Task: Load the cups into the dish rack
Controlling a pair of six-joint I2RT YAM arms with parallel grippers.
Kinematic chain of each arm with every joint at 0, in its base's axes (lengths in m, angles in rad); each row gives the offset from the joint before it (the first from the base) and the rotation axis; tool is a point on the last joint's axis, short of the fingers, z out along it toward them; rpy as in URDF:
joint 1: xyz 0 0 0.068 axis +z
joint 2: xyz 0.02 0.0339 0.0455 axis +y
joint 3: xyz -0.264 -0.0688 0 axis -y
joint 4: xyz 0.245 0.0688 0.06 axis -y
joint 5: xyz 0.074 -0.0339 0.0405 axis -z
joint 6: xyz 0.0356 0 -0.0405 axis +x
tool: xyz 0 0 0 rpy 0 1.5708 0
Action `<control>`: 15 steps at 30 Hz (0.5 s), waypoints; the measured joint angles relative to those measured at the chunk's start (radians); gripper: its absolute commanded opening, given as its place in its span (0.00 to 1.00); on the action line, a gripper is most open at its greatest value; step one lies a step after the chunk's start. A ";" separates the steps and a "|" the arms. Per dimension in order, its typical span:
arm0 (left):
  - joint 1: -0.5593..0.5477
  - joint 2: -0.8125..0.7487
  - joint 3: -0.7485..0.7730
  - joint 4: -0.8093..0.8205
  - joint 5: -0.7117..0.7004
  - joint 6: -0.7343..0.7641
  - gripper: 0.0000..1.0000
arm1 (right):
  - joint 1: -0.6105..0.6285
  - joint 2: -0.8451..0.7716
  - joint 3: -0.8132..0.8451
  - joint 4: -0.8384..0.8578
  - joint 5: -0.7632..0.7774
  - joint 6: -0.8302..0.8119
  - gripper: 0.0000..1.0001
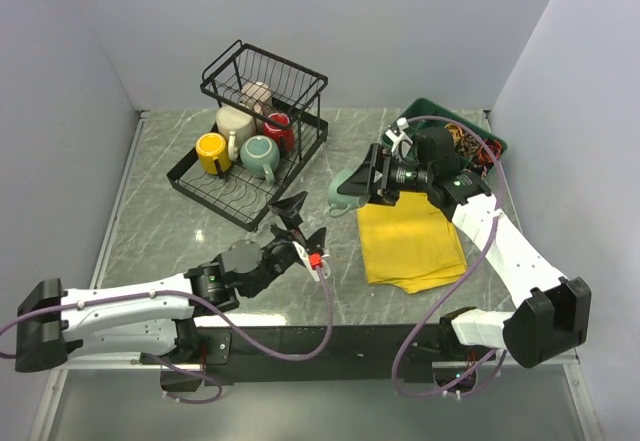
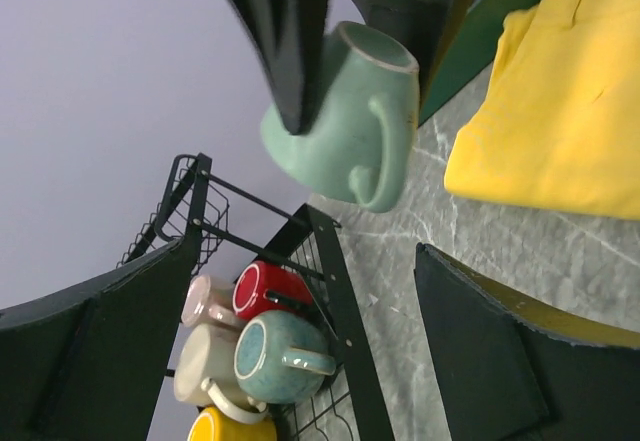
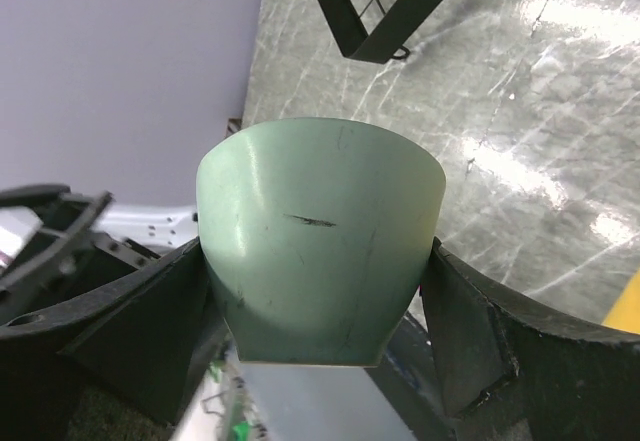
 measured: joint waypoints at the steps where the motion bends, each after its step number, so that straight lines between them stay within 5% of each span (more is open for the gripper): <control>1: 0.000 0.018 0.000 0.011 -0.008 0.009 0.98 | -0.001 0.012 0.005 0.003 -0.002 0.012 0.07; 15: -0.005 0.235 0.013 0.136 -0.054 0.058 0.91 | -0.003 0.026 0.009 0.073 -0.051 0.144 0.07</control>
